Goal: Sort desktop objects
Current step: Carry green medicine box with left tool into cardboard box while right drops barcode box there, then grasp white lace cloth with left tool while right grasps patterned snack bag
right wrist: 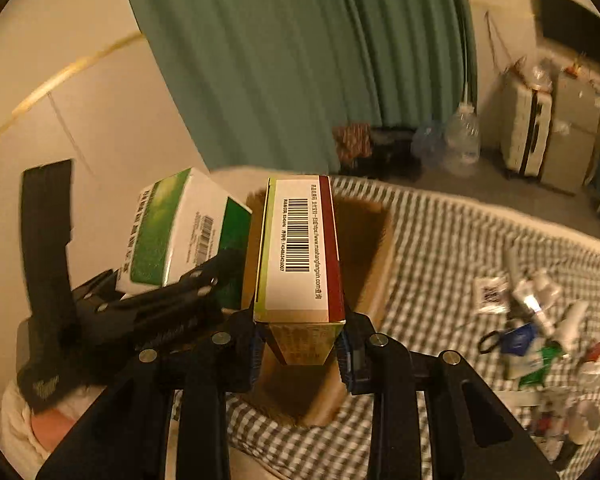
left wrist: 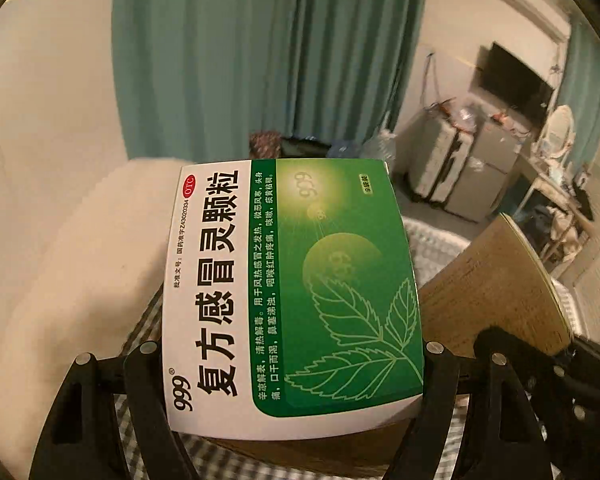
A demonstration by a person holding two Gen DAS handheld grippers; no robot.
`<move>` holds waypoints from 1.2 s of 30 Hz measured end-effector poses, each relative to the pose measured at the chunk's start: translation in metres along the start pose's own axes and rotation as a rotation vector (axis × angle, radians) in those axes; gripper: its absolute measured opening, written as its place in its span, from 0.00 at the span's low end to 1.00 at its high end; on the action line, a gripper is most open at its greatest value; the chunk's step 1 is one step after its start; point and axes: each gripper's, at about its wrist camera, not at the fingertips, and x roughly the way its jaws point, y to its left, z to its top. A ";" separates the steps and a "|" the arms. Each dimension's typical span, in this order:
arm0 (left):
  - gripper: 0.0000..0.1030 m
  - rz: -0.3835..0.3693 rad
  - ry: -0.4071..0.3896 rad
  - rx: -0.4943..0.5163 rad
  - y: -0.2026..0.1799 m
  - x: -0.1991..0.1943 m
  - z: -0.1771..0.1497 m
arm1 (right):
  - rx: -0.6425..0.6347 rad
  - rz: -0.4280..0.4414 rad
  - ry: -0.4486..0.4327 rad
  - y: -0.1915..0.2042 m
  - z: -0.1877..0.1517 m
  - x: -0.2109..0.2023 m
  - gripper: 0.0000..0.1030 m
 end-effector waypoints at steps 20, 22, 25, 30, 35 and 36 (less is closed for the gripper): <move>0.96 -0.015 0.096 0.048 -0.020 0.018 -0.025 | 0.073 -0.137 -0.080 -0.048 0.014 -0.005 0.79; 0.97 -0.035 0.073 0.069 -0.033 0.002 -0.028 | 0.077 -0.170 -0.085 -0.060 0.006 -0.025 0.79; 0.99 -0.080 0.042 0.093 -0.059 -0.023 -0.039 | 0.088 -0.235 -0.110 -0.084 -0.007 -0.061 0.79; 1.00 -0.161 0.051 0.124 -0.127 -0.037 -0.068 | 0.103 -0.384 -0.131 -0.134 -0.043 -0.120 0.79; 1.00 -0.211 0.092 0.199 -0.194 -0.025 -0.116 | 0.150 -0.472 -0.095 -0.184 -0.091 -0.149 0.79; 1.00 -0.221 0.104 0.215 -0.208 -0.020 -0.128 | 0.159 -0.478 -0.089 -0.193 -0.099 -0.150 0.79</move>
